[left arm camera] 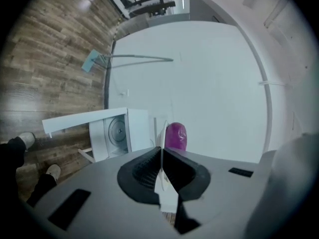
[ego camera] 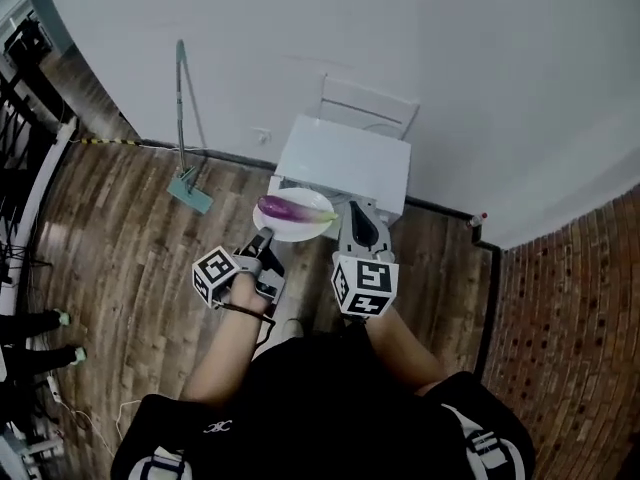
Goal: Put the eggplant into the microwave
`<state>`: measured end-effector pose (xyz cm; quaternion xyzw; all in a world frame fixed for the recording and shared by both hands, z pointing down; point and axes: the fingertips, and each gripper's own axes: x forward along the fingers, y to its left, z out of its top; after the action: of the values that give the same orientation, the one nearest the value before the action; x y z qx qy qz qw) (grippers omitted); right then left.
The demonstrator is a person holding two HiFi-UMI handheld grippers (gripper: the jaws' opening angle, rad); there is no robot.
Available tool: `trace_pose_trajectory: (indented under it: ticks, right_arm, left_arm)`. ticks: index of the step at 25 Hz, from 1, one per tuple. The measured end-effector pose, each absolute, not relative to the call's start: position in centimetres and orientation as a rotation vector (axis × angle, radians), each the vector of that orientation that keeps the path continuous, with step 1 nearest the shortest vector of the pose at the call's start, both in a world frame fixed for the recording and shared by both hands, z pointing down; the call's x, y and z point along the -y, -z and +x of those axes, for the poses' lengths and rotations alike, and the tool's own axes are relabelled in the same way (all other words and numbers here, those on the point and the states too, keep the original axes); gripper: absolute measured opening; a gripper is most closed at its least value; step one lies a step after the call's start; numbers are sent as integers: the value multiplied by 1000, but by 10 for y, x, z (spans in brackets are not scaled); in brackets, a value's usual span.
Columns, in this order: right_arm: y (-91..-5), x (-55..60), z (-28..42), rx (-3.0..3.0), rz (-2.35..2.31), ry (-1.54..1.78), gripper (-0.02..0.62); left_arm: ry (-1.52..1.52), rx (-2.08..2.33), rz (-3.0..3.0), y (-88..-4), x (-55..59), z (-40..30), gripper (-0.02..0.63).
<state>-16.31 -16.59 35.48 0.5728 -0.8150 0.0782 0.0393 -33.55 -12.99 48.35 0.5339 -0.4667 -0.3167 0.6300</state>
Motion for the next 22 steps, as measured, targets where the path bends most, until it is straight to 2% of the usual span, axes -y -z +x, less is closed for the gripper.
trace_pose_trajectory:
  ticks: [11,22]
  right_arm:
    - [-393,129,-76,2367,1861,-325,9]
    - [-430,151,-41,2458,1626,-387,9]
  left_arm:
    - [579,979,1213,-539,129,-242,15]
    - [674,1112,1118,-577,131,-214,15]
